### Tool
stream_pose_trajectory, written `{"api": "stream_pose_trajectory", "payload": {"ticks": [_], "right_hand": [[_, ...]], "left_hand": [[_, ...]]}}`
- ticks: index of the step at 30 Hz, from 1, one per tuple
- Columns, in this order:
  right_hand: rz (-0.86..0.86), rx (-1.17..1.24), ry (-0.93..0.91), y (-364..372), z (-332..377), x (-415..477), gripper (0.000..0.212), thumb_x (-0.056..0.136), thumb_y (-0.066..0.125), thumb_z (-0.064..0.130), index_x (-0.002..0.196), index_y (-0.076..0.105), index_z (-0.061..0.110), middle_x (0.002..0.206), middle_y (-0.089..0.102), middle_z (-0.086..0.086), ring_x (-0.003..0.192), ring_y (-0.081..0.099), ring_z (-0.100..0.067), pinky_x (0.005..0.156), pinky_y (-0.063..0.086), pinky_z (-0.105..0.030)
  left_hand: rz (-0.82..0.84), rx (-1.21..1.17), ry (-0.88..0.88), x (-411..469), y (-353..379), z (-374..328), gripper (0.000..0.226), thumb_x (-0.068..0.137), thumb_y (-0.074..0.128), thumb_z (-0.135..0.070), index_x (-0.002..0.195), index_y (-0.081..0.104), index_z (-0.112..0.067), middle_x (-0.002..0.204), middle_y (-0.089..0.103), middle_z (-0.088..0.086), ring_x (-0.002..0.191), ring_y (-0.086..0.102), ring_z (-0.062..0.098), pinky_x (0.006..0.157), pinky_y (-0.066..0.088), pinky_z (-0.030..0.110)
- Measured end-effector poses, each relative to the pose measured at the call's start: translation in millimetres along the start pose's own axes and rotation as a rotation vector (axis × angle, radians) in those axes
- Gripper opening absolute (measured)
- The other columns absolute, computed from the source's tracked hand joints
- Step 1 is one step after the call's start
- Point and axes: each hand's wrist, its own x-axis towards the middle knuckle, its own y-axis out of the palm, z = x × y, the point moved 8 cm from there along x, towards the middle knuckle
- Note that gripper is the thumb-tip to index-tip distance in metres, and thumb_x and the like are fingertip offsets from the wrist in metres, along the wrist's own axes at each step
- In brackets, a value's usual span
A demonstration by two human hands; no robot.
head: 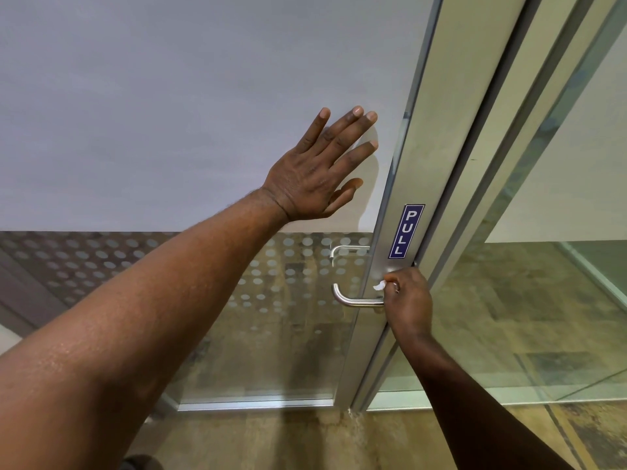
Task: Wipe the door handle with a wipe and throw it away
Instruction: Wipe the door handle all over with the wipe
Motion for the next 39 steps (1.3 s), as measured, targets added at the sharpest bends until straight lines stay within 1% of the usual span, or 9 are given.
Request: {"api": "stream_pose_trajectory", "payload": {"ticks": [4, 8, 12, 14, 20, 24, 31, 35, 39], "right_hand": [[0.028, -0.057, -0.055, 1.2, 1.5, 2.4, 0.016, 0.084, 0.065, 0.002, 0.083, 0.074, 0.015, 0.092, 0.061, 0.002, 0.087, 0.057, -0.013, 0.076, 0.046, -0.025], [-0.158, 0.159, 0.203, -4.3, -17.2, -8.0, 0.011, 0.085, 0.070, 0.009, 0.083, 0.072, 0.020, 0.094, 0.064, 0.002, 0.080, 0.063, -0.012, 0.069, 0.041, -0.007], [-0.313, 0.457, 0.545, 2.7, -42.2, -19.7, 0.018, 0.080, 0.080, 0.013, 0.080, 0.069, 0.027, 0.085, 0.074, 0.002, 0.071, 0.070, -0.008, 0.065, 0.054, -0.020], [-0.369, 0.652, 0.700, 11.8, -54.4, -26.5, 0.019, 0.075, 0.085, 0.012, 0.083, 0.071, 0.022, 0.078, 0.075, 0.002, 0.060, 0.069, 0.000, 0.056, 0.053, -0.016], [-0.401, 1.266, 1.095, 49.8, -64.5, -40.7, 0.012, 0.086, 0.068, -0.004, 0.097, 0.068, 0.001, 0.085, 0.071, -0.009, 0.059, 0.069, -0.011, 0.051, 0.055, -0.023], [-0.288, 1.490, 1.150, 62.4, -52.8, -39.4, 0.015, 0.096, 0.055, -0.001, 0.109, 0.063, 0.002, 0.102, 0.069, -0.012, 0.084, 0.070, -0.018, 0.067, 0.061, -0.031], [-0.209, 1.566, 1.179, 65.0, -48.8, -43.9, 0.023, 0.092, 0.043, -0.006, 0.102, 0.060, 0.007, 0.099, 0.068, -0.015, 0.086, 0.070, -0.028, 0.082, 0.057, -0.038], [-0.113, 1.458, 1.160, 60.6, -56.4, -47.9, 0.013, 0.091, 0.055, 0.006, 0.101, 0.063, 0.007, 0.096, 0.070, -0.012, 0.088, 0.069, -0.026, 0.088, 0.054, -0.040], [0.003, 1.247, 0.992, 48.3, -64.2, -45.9, 0.009, 0.092, 0.060, 0.010, 0.097, 0.066, 0.012, 0.074, 0.074, -0.002, 0.067, 0.067, -0.014, 0.065, 0.049, -0.027]], "left_hand": [[-0.005, 0.003, 0.003, -0.3, 0.6, -0.4, 0.057, 0.103, 0.045, -0.038, 0.151, 0.044, -0.007, 0.161, 0.034, 0.024, 0.152, 0.029, 0.038, 0.126, -0.002, 0.049], [-0.004, 0.004, 0.002, 0.2, 0.6, -0.6, 0.057, 0.103, 0.046, -0.038, 0.151, 0.045, -0.007, 0.161, 0.034, 0.024, 0.152, 0.029, 0.038, 0.126, -0.002, 0.049], [-0.005, 0.010, 0.001, 0.8, -0.6, -0.4, 0.057, 0.103, 0.046, -0.038, 0.150, 0.045, -0.007, 0.161, 0.035, 0.024, 0.151, 0.029, 0.038, 0.126, -0.003, 0.048], [-0.010, 0.011, 0.001, 0.3, -0.4, -0.2, 0.057, 0.103, 0.046, -0.038, 0.150, 0.046, -0.007, 0.160, 0.035, 0.024, 0.151, 0.029, 0.038, 0.126, -0.003, 0.048], [-0.008, 0.012, 0.007, 0.2, -1.1, -0.6, 0.056, 0.103, 0.046, -0.037, 0.149, 0.047, -0.006, 0.159, 0.037, 0.025, 0.150, 0.032, 0.039, 0.126, -0.002, 0.049], [-0.004, 0.014, 0.013, -0.6, -1.4, -1.6, 0.056, 0.103, 0.046, -0.037, 0.149, 0.049, -0.005, 0.159, 0.037, 0.025, 0.150, 0.033, 0.039, 0.126, -0.002, 0.048], [0.001, 0.025, 0.021, -1.1, -0.4, -1.6, 0.056, 0.104, 0.044, -0.037, 0.149, 0.047, -0.006, 0.160, 0.036, 0.025, 0.150, 0.032, 0.039, 0.126, -0.004, 0.048], [0.005, 0.027, 0.020, -0.9, -0.4, -2.3, 0.056, 0.103, 0.045, -0.037, 0.149, 0.047, -0.006, 0.160, 0.036, 0.024, 0.150, 0.032, 0.038, 0.126, -0.003, 0.048], [-0.002, 0.024, 0.017, -0.5, -2.3, -1.8, 0.056, 0.103, 0.045, -0.037, 0.150, 0.046, -0.005, 0.160, 0.036, 0.024, 0.151, 0.032, 0.039, 0.126, -0.002, 0.049]]}}
